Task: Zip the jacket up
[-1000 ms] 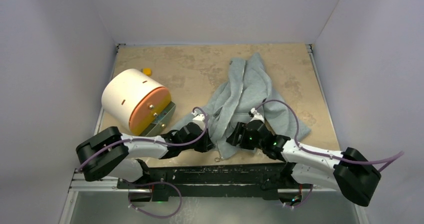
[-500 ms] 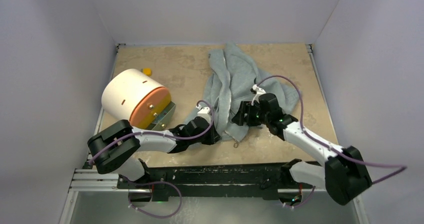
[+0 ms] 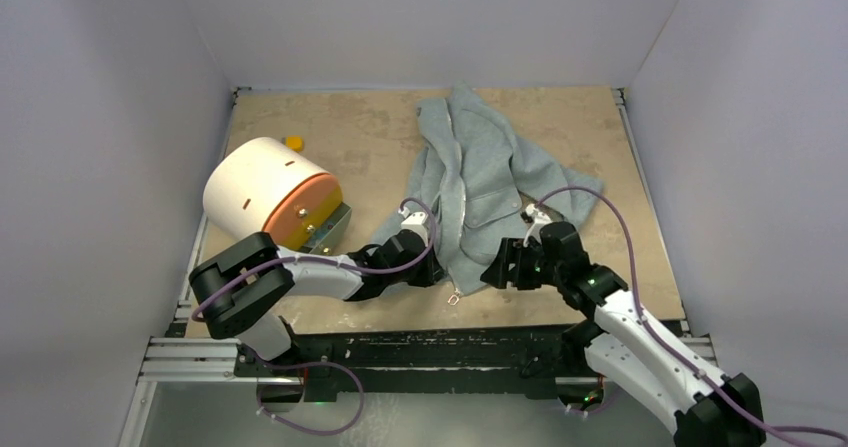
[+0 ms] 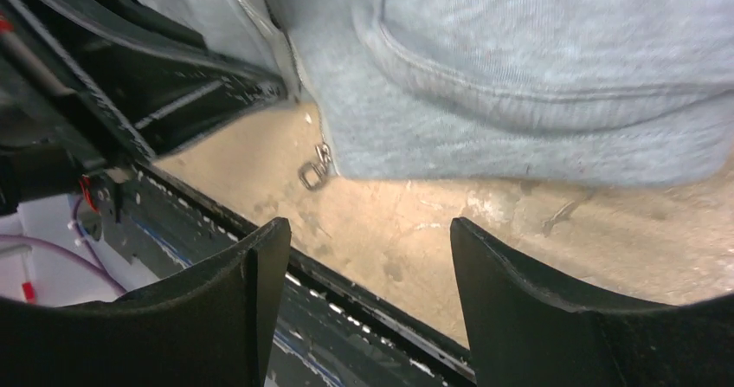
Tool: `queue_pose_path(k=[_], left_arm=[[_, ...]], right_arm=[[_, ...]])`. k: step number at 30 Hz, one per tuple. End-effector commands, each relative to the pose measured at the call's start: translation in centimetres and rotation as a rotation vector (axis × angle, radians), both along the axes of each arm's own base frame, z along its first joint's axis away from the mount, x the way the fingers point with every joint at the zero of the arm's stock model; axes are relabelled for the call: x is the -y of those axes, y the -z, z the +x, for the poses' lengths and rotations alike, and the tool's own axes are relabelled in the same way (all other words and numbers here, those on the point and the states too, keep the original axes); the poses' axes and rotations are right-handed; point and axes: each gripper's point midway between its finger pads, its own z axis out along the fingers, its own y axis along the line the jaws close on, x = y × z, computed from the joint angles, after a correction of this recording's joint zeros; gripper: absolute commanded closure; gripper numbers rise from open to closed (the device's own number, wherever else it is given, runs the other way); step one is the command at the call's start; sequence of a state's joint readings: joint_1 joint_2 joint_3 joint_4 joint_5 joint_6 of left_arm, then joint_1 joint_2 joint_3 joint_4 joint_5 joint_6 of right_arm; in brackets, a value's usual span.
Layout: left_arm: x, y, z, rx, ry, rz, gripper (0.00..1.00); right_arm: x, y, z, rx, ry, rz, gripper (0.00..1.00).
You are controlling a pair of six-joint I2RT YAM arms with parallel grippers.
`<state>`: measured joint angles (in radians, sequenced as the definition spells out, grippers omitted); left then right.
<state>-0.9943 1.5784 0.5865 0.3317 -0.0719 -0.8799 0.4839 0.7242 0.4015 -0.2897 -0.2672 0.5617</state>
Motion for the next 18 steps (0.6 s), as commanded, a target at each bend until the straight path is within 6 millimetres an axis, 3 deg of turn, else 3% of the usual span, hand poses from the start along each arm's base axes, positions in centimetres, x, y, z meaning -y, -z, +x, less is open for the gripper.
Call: queue_pose_path(k=[1, 8, 13, 18], left_arm=[[-0.2, -0.1, 1.2, 0.020, -0.036, 0.034, 1.00], [-0.1, -0.3, 1.5, 0.026, -0.043, 0.042, 1.00], [-0.1, 0.0, 1.5, 0.021, -0.035, 0.060, 1.00], [-0.2, 0.4, 1.3, 0.018, -0.024, 0.072, 1.00]], right_arm=[[-1.3, 0.8, -1.9, -0.124, -0.036, 0.081, 0.30], [-0.1, 3.5, -2.9, -0.183, 0.165, 0.162, 0.31], [0.3, 5.2, -2.1, -0.144, 0.237, 0.204, 0.29], [-0.5, 5.7, -1.0, -0.071, 0.215, 0.262, 0.28]])
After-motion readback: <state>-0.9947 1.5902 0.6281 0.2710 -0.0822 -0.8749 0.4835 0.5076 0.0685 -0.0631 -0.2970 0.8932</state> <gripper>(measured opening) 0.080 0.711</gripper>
